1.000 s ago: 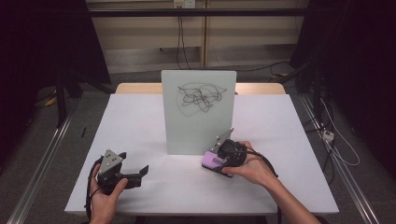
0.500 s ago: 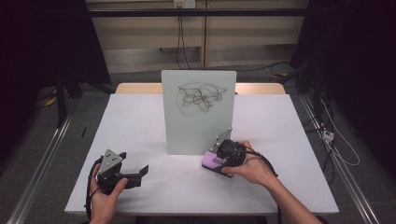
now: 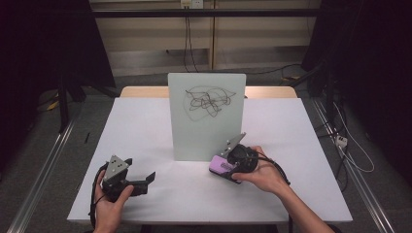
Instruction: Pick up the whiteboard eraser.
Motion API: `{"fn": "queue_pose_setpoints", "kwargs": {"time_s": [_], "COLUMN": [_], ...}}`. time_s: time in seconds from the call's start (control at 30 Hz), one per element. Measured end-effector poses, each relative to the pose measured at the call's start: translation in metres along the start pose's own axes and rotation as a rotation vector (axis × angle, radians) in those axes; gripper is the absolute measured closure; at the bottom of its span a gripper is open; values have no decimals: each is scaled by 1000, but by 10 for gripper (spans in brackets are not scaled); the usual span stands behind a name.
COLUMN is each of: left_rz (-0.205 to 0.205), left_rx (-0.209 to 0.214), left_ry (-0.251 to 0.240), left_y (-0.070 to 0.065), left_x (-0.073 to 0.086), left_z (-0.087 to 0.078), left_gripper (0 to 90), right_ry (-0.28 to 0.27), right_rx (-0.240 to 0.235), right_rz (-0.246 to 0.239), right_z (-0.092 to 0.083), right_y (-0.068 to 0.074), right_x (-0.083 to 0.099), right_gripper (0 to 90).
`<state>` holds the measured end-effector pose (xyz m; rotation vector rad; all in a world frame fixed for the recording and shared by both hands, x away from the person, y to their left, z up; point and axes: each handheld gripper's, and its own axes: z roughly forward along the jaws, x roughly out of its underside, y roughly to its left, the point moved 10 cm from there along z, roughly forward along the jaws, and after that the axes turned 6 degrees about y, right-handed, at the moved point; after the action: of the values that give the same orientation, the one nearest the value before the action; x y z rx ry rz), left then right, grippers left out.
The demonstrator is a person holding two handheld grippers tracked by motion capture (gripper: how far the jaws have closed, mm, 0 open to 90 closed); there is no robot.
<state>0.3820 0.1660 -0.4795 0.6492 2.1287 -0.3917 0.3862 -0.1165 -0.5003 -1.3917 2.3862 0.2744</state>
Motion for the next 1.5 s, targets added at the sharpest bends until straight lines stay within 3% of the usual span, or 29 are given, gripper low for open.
{"fn": "queue_pose_setpoints", "kwargs": {"time_s": [0.03,0.87,1.37,1.5], "left_rz": [-1,-14,11,-3], "left_rx": [0,-4,9,4], "left_ry": [1,8,5,-2], "left_y": [0,2,-1,1], "left_x": [0,5,2,2], "left_z": [0,-2,-3,-5], "left_gripper": [47,47,47,47], "right_ry": [-30,-191,-274,-287], "right_rx": [-4,-14,34,44], "right_rz": [11,63,66,59], "right_z": [-3,-25,-39,-42], "right_y": [0,-1,-2,-1], "right_x": [-1,-3,-5,-7], "right_gripper": [413,414,414,414]}}
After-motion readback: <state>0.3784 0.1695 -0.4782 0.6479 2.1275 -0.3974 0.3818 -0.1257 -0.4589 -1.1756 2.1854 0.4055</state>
